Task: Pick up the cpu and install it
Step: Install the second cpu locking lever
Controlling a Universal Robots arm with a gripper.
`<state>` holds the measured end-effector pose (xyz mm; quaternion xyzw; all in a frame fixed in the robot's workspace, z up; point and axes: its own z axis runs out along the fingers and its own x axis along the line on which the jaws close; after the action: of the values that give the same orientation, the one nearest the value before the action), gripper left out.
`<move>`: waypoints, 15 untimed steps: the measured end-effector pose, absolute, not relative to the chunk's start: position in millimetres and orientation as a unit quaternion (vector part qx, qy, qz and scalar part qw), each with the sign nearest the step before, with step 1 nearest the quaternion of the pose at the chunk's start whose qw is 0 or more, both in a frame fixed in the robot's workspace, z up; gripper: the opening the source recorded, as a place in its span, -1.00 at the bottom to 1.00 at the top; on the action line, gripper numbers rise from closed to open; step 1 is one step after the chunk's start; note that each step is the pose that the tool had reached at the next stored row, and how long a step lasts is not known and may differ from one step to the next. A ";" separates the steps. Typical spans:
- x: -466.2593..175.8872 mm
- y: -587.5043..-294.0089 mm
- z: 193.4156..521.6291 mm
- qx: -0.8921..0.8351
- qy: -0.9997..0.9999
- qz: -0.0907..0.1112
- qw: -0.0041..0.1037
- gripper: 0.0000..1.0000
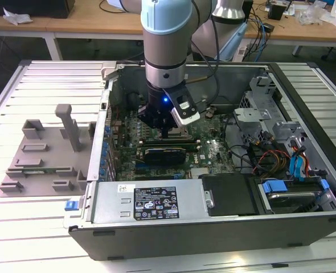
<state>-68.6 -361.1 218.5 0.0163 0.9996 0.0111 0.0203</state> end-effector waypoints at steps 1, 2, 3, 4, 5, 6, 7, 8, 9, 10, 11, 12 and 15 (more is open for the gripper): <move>-68.6 -361.1 218.4 0.016 1.000 0.011 0.020 -0.79; -68.7 -361.1 218.3 0.016 1.000 0.011 0.020 -0.79; -68.6 -361.1 218.3 0.016 1.000 0.011 0.020 -0.79; -68.6 -361.1 218.3 0.016 1.000 0.011 0.020 -0.79; -68.6 -361.1 218.2 0.016 1.000 0.011 0.020 -0.79; -68.6 -361.1 218.2 0.016 1.000 0.011 0.020 -0.79; -68.6 -361.1 218.2 0.016 1.000 0.011 0.020 -0.79; -68.6 -361.1 218.1 0.016 1.000 0.011 0.020 -0.79; -68.6 -361.1 218.0 0.016 1.000 0.011 0.020 -0.79; -68.6 -361.1 217.8 0.016 1.000 0.011 0.020 -0.79; -68.7 -361.1 217.7 0.016 1.000 0.011 0.020 -0.79; -69.0 -361.1 217.5 0.016 1.000 0.011 0.020 -0.79; -71.8 -361.1 216.2 0.016 1.000 0.011 0.020 -0.79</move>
<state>-71.8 -361.1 216.2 0.0163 0.9996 0.0111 0.0203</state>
